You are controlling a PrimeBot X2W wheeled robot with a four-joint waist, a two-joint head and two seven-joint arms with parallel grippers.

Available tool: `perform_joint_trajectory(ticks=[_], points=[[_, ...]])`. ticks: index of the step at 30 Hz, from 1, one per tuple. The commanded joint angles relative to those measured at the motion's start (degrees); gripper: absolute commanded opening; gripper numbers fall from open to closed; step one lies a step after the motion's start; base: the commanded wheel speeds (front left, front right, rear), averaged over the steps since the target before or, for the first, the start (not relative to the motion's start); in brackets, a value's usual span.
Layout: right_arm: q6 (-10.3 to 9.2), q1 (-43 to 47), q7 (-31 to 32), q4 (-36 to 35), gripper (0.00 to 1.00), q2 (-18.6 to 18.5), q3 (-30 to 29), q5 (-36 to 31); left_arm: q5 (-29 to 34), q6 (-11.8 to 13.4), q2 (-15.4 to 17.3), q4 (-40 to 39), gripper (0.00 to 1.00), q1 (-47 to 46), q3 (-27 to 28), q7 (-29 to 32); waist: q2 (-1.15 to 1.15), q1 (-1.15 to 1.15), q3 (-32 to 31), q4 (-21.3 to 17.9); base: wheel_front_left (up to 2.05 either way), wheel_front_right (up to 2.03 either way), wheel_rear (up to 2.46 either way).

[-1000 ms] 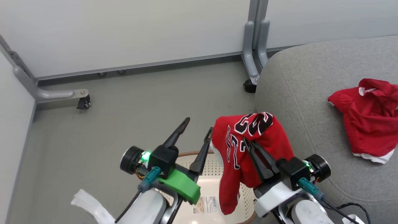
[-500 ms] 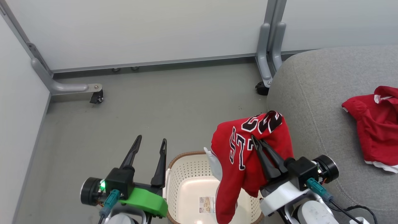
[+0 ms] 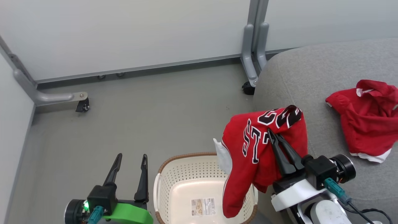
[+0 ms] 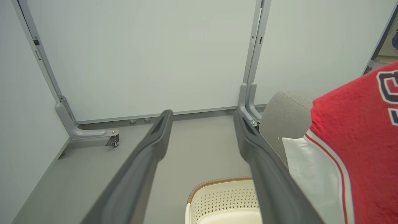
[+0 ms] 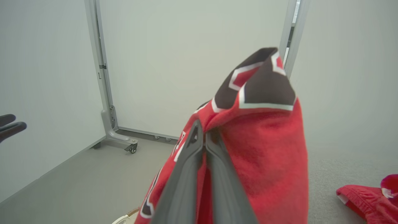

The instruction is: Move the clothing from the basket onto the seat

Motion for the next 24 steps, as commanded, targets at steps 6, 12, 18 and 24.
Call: perform_joint_trajectory(ticks=[6, 12, 18, 24], points=[[-0.02, 1.60, -0.18, -2.31, 0.00, 0.43, -2.37, 0.05, 1.69, -1.52, -0.81, 0.50, 1.00, 1.23, 2.19, 0.00, 0.00, 0.00, 1.08, -8.12, 0.00, 0.00, 0.00], [-0.02, 2.86, -0.17, -3.20, 0.00, 0.81, -4.30, -0.56, 2.95, -2.78, -1.49, 0.85, 1.00, 0.38, 3.04, 0.00, 0.00, 0.00, 1.92, -14.71, 0.00, 0.00, 0.00], [-0.02, 4.14, -0.17, -4.15, 0.00, 0.96, -5.96, -0.38, 3.89, -3.50, -1.86, 1.15, 1.00, -0.32, 3.47, 0.00, 0.00, 0.00, 2.83, -20.66, 0.00, 0.00, 0.00], [-0.02, 3.53, -0.17, -5.36, 0.00, 1.24, -7.42, 0.33, 5.19, -4.06, -1.90, 1.37, 1.00, -1.76, 3.84, 0.00, 0.00, 0.00, 5.48, -24.98, 0.00, 0.00, 0.00]])
